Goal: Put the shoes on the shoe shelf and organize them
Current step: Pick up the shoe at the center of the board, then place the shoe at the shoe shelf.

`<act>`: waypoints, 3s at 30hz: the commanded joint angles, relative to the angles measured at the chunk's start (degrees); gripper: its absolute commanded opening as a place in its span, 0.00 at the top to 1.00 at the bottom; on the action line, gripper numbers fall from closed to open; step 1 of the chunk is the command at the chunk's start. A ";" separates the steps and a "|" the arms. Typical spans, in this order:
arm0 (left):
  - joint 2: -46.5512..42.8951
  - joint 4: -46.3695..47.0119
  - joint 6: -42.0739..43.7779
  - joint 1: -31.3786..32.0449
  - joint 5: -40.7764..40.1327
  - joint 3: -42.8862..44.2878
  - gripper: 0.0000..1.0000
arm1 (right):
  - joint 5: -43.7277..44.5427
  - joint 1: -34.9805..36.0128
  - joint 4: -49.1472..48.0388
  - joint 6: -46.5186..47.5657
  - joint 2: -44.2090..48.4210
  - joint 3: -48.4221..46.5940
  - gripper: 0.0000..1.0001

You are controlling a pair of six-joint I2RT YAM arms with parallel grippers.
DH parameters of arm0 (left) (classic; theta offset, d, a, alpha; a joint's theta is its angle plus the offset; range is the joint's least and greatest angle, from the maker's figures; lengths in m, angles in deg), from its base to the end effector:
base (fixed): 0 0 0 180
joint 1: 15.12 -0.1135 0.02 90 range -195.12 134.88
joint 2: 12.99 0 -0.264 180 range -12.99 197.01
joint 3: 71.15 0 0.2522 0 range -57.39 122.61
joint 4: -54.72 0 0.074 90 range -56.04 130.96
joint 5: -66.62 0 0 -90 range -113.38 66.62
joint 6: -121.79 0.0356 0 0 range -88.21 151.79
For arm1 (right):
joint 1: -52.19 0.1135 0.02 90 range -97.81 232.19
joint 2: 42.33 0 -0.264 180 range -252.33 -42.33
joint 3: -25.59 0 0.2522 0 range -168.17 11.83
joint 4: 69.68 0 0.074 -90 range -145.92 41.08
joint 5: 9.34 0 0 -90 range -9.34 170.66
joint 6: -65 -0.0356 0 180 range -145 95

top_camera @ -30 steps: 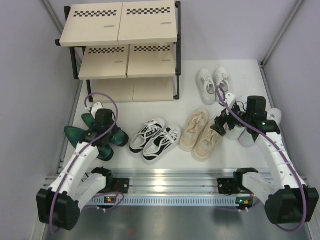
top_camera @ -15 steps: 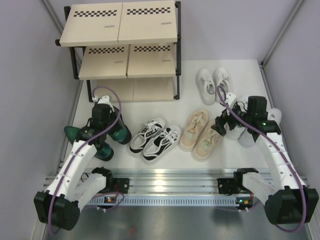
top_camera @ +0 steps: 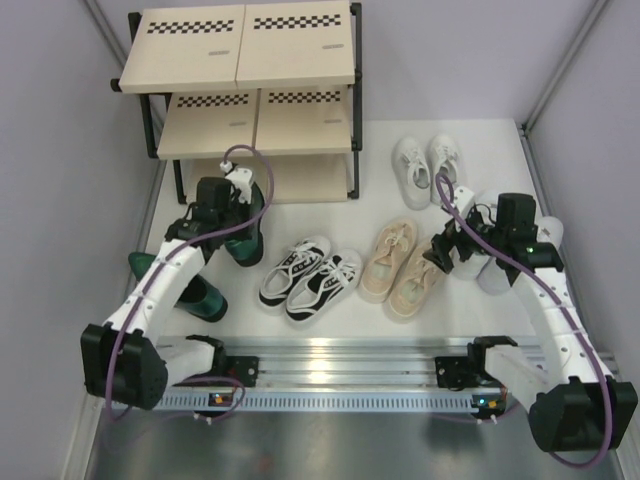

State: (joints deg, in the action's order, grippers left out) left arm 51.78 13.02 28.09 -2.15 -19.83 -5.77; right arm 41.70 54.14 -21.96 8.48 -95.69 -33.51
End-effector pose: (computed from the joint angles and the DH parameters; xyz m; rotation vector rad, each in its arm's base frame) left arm 0.2355 -0.0565 0.2830 0.2178 2.2859 -0.2218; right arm 0.1881 0.0288 0.2825 -0.9667 1.9246 0.4668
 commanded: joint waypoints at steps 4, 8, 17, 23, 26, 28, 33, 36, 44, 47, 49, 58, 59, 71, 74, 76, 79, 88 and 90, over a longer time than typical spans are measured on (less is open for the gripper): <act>5.01 12.73 13.10 -1.81 0.31 8.67 1.00 | -2.00 -0.81 -0.20 1.51 1.16 -0.62 0.01; 8.00 18.00 19.43 -2.16 1.46 8.42 1.00 | -2.26 -0.81 -0.12 1.59 0.89 -0.62 0.01; 15.82 30.05 20.40 -2.60 -2.75 9.55 1.00 | -2.44 -0.90 0.15 1.86 0.37 -0.63 0.01; 20.48 35.93 20.40 -3.13 -7.33 10.00 1.00 | -2.79 -0.99 0.32 2.03 0.19 -0.62 0.01; 21.88 38.13 21.46 -3.30 -7.60 10.08 1.00 | -3.05 -1.25 0.50 2.03 0.10 -0.45 0.00; 22.76 38.58 21.98 -3.30 -7.42 10.61 1.00 | -3.23 -1.25 0.41 2.12 0.10 -0.45 0.01; 25.13 38.75 22.60 -3.48 -6.98 12.45 1.00 | -3.49 -1.25 0.50 2.21 -0.07 -0.45 0.01; 26.72 38.84 22.86 -3.48 -6.72 13.68 1.00 | -3.49 -1.34 0.59 2.30 -0.07 -0.36 0.01; 31.11 37.26 23.92 -3.57 -7.15 17.29 1.00 | -3.84 -1.43 0.59 2.39 0.10 -0.27 0.01; 31.82 37.17 23.57 -3.57 -8.56 17.73 1.00 | -3.93 -1.43 0.67 2.47 0.01 -0.19 0.00; 32.08 37.17 23.57 -3.65 -8.39 17.73 0.97 | -3.93 -1.43 0.68 2.47 0.01 -0.27 0.01; 31.82 36.56 22.25 -3.66 -9.00 17.38 0.57 | -4.11 -1.34 0.85 2.65 0.01 -0.27 0.01; 31.56 36.47 21.99 -3.66 -9.00 17.38 0.55 | -4.02 -1.43 0.85 2.65 0.01 -0.27 0.01; 16.54 30.24 12.06 -3.66 -4.17 13.43 0.34 | -4.37 -1.43 1.02 2.82 0.19 -0.27 0.01; 10.39 23.94 3.99 -3.66 -7.23 11.41 0.23 | -4.37 -1.43 1.03 3.00 0.28 -0.10 0.01; 5.64 18.30 -6.94 -3.66 -11.44 10.35 0.10 | -4.37 -1.43 1.03 3.09 0.37 -0.18 0.01; -1.56 8.02 -20.57 -3.92 -14.62 6.16 0.02 | -4.46 -1.43 1.03 3.18 0.37 -0.01 0.01; -23.29 -21.66 -64.30 -4.01 -27.80 -9.95 0.08 | -5.60 -1.43 0.85 2.91 0.01 0.16 0.01; -21.20 -26.35 -68.78 -4.01 -30.17 -9.52 0.08 | -5.78 -1.43 0.76 2.82 -0.25 0.26 0.01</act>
State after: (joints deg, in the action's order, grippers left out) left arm 28.79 -0.86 -23.89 -5.86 -43.70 -15.50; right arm 38.49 53.49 -20.46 10.03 -95.72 -33.43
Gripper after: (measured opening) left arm 0.918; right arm 0.993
